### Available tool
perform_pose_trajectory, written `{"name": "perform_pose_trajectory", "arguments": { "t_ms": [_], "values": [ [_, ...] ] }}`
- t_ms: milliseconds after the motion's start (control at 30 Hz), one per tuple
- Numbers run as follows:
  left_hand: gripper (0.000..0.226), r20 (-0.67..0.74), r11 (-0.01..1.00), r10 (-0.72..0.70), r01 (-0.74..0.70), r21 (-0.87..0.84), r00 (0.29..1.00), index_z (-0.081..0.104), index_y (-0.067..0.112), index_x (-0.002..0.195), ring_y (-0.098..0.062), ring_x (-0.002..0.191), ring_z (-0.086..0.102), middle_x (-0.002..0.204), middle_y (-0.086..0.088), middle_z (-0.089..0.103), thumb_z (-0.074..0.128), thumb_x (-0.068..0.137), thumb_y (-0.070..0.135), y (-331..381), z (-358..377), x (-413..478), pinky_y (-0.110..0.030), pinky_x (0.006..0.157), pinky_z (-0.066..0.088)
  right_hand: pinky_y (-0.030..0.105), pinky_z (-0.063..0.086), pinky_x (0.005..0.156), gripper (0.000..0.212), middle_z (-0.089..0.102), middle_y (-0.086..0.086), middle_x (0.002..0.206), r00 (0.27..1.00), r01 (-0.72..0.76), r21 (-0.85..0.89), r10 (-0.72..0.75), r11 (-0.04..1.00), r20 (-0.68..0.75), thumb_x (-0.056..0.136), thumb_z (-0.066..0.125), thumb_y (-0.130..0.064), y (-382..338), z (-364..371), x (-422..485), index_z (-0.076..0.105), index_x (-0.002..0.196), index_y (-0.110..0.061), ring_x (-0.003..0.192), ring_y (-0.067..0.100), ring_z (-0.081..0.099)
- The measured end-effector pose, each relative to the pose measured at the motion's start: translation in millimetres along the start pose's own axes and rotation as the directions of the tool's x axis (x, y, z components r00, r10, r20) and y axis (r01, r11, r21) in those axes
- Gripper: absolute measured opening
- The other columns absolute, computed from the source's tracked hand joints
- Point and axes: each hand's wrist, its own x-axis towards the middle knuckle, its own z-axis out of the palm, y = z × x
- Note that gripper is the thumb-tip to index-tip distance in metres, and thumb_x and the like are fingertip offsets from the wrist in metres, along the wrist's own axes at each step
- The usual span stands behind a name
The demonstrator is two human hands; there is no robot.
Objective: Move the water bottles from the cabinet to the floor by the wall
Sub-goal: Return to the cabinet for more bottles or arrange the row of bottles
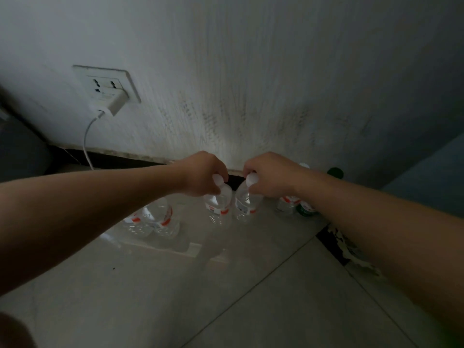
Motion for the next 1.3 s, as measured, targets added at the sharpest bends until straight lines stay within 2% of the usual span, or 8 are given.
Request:
{"name": "perform_pose_trajectory", "arguments": {
  "t_ms": [200, 300, 500, 700, 833, 1033, 1200, 1300],
  "values": [
    [0.033, -0.006, 0.999, 0.036, -0.036, 0.013, 0.999, 0.071, 0.023, 0.112, -0.016, 0.101, 0.061, 0.109, 0.002, 0.069, 0.071, 0.08, 0.017, 13, -2, 11, -0.028, 0.086, 0.047, 0.026, 0.039, 0.07, 0.029, 0.061, 0.002, 0.112, 0.996, -0.077, 0.018, 0.078, 0.997, -0.03, 0.087, 0.065, -0.027, 11, -3, -7, 0.064, 0.114, -0.018, 0.093, 0.016, 0.054],
    [0.03, 0.01, 0.999, 0.05, -0.05, 0.01, 0.999, 0.073, 0.022, 0.109, -0.018, 0.099, 0.063, 0.105, 0.0, 0.069, 0.067, 0.08, 0.016, 20, -4, 15, -0.033, 0.087, 0.051, 0.026, 0.04, 0.068, 0.03, 0.063, 0.003, 0.108, 0.993, -0.105, 0.01, 0.105, 0.994, -0.048, 0.084, 0.068, -0.032, 15, -5, -9, 0.065, 0.11, -0.017, 0.093, 0.018, 0.057],
    [0.034, 0.034, 0.997, 0.071, -0.072, 0.018, 0.997, 0.073, 0.022, 0.109, -0.018, 0.099, 0.061, 0.107, 0.0, 0.068, 0.06, 0.08, 0.01, 26, -4, 23, -0.033, 0.089, 0.05, 0.023, 0.038, 0.055, 0.031, 0.065, 0.003, 0.099, 0.989, -0.114, 0.018, 0.115, 0.993, -0.09, 0.082, 0.07, -0.036, 20, -7, -13, 0.067, 0.104, -0.013, 0.086, 0.017, 0.059],
    [0.037, 0.052, 0.997, 0.075, -0.076, 0.03, 0.996, 0.073, 0.024, 0.105, -0.018, 0.098, 0.058, 0.103, 0.001, 0.063, 0.059, 0.077, 0.005, 30, -3, 27, -0.029, 0.084, 0.047, 0.032, 0.051, 0.069, 0.035, 0.068, 0.006, 0.096, 0.987, -0.137, -0.021, 0.135, 0.99, -0.088, 0.083, 0.07, -0.04, 21, -6, -13, 0.068, 0.101, -0.01, 0.086, 0.019, 0.063],
    [0.039, 0.074, 0.995, 0.087, -0.09, 0.041, 0.994, 0.073, 0.027, 0.103, -0.019, 0.099, 0.058, 0.102, 0.004, 0.059, 0.058, 0.077, 0.002, 28, 1, 30, -0.031, 0.087, 0.049, 0.035, 0.053, 0.071, 0.037, 0.069, 0.008, 0.095, 0.987, -0.144, -0.037, 0.141, 0.989, -0.073, 0.083, 0.07, -0.042, 21, -3, -13, 0.068, 0.099, -0.008, 0.085, 0.02, 0.064],
    [0.042, 0.091, 0.991, 0.113, -0.119, 0.059, 0.989, 0.072, 0.031, 0.098, -0.017, 0.103, 0.058, 0.11, 0.004, 0.062, 0.056, 0.077, -0.002, 26, 5, 32, -0.036, 0.093, 0.05, 0.021, 0.035, 0.051, 0.04, 0.066, 0.006, 0.096, 0.988, -0.145, -0.075, 0.141, 0.987, -0.056, 0.084, 0.069, -0.046, 21, 4, -12, 0.066, 0.101, -0.01, 0.084, 0.018, 0.06],
    [0.047, 0.095, 0.994, 0.106, -0.108, 0.02, 0.99, 0.062, 0.044, 0.083, -0.015, 0.101, 0.058, 0.107, 0.008, 0.061, 0.056, 0.075, -0.002, 23, 6, 36, -0.036, 0.092, 0.052, 0.025, 0.036, 0.053, 0.04, 0.066, 0.006, 0.094, 0.991, -0.127, -0.086, 0.122, 0.988, -0.062, 0.083, 0.069, -0.046, 26, 4, -11, 0.066, 0.098, -0.01, 0.083, 0.019, 0.06],
    [0.048, 0.11, 0.996, 0.088, -0.089, 0.006, 0.99, 0.065, 0.042, 0.092, -0.016, 0.104, 0.058, 0.11, 0.007, 0.061, 0.055, 0.077, -0.003, 21, 6, 36, -0.034, 0.092, 0.051, 0.026, 0.036, 0.053, 0.039, 0.066, 0.005, 0.09, 0.992, -0.115, -0.09, 0.11, 0.989, -0.06, 0.083, 0.069, -0.047, 27, 6, -11, 0.066, 0.096, -0.01, 0.08, 0.018, 0.059]
  ]
}}
